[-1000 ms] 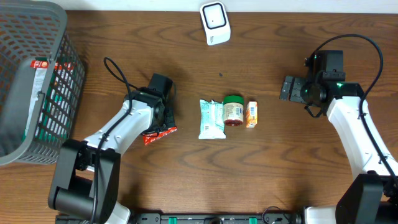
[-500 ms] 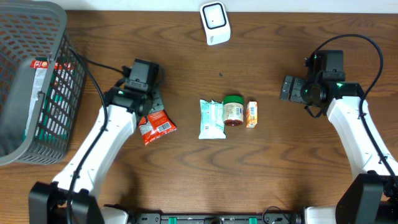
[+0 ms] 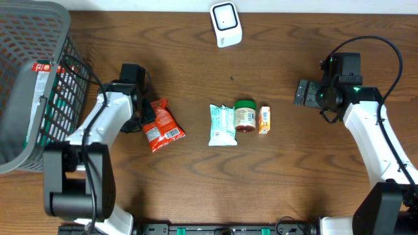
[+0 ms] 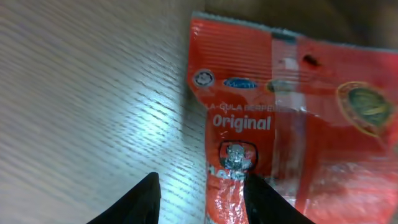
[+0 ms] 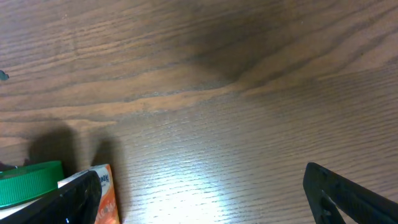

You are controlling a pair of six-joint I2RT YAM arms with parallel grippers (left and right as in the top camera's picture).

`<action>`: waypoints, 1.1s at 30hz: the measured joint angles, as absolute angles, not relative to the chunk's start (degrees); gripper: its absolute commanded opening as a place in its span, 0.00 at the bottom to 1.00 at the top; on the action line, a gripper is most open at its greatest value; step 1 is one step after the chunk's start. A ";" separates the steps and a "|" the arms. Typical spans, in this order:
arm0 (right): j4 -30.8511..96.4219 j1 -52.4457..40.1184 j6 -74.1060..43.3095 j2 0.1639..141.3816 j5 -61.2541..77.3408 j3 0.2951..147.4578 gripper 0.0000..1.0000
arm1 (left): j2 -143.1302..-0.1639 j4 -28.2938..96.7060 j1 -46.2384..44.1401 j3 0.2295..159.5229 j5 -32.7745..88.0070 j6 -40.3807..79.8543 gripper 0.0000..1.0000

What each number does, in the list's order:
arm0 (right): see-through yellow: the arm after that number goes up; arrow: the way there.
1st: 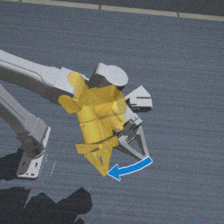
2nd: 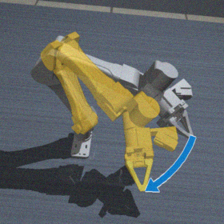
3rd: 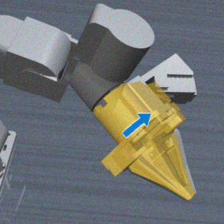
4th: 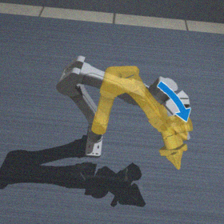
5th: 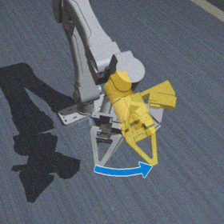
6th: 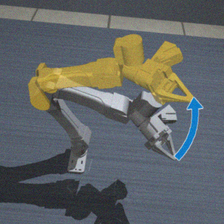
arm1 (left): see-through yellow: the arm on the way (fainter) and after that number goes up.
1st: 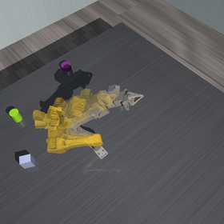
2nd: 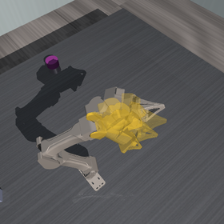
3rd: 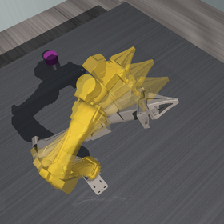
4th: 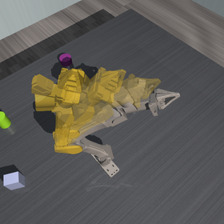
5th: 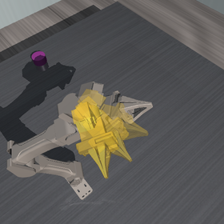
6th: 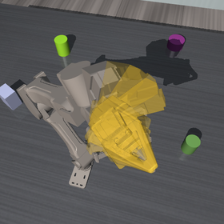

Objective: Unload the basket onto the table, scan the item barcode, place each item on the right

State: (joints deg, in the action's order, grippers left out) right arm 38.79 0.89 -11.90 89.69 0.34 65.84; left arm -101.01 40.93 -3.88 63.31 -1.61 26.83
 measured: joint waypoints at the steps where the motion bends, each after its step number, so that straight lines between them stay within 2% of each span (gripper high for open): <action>1: 38.79 0.89 -11.90 89.69 0.36 65.84 0.99 | -101.47 40.64 -3.86 63.24 -1.15 26.57 0.44; 8: 38.79 0.89 -11.90 89.69 0.34 65.84 0.99 | -101.71 38.35 -4.19 63.22 5.56 23.51 0.44; 15: 38.79 0.89 -11.90 89.69 0.36 65.84 0.99 | -101.71 35.33 -7.38 62.26 7.40 23.09 0.44; 27: 38.79 0.89 -11.90 89.69 0.34 65.84 0.99 | -101.14 33.41 -9.23 61.39 7.77 23.11 0.45; 33: 38.79 0.89 -11.90 89.69 0.34 65.84 0.99 | -99.50 33.36 -9.23 61.41 3.70 23.09 0.45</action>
State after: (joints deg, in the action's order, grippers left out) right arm 38.79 0.89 -11.90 89.69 0.34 65.84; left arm -99.50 33.36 -9.23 61.41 3.70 23.09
